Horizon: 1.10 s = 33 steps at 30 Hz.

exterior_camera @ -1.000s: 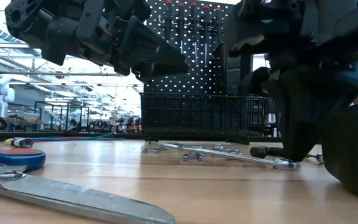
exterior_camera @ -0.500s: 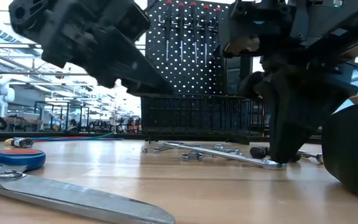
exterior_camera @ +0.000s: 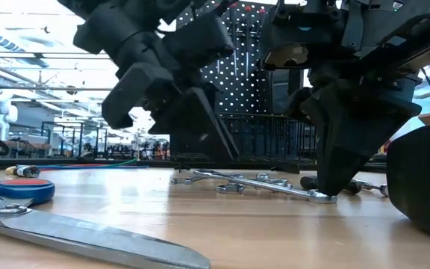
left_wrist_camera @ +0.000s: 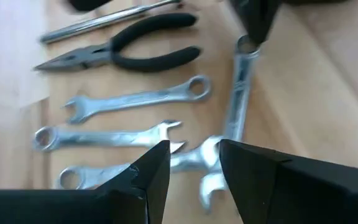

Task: Hang tools onto peg board
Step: Put the wrench into the black bin on the pegboard

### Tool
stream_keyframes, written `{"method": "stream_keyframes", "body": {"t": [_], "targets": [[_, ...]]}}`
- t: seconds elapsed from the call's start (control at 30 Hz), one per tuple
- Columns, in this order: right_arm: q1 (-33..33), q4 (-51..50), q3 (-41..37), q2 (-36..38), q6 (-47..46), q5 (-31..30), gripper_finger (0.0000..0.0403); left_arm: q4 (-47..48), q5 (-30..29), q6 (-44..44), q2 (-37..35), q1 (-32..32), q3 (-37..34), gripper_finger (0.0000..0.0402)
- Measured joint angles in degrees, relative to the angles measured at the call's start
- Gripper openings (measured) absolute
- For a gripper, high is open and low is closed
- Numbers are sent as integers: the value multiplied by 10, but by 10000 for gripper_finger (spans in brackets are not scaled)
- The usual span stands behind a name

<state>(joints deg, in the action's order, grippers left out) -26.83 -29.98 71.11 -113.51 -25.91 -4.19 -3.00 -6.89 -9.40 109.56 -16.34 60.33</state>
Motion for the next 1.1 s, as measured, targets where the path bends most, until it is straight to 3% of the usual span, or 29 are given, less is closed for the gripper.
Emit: {"method": "stream_keyframes", "body": {"t": [0.2, 0.4, 0.7, 1.1], "targets": [[0, 1, 0, 0, 4, 0, 0, 8, 65, 0, 21, 1, 16, 148], [2, 8, 0, 0, 6, -4, 0, 20, 35, -13, 37, 4, 18, 148], [2, 19, -1, -1, 13, -2, 0, 22, 34, -31, 42, 5, 18, 146], [2, 21, -1, 0, 21, -20, 0, 26, 61, -50, 42, 4, 17, 45]]}}
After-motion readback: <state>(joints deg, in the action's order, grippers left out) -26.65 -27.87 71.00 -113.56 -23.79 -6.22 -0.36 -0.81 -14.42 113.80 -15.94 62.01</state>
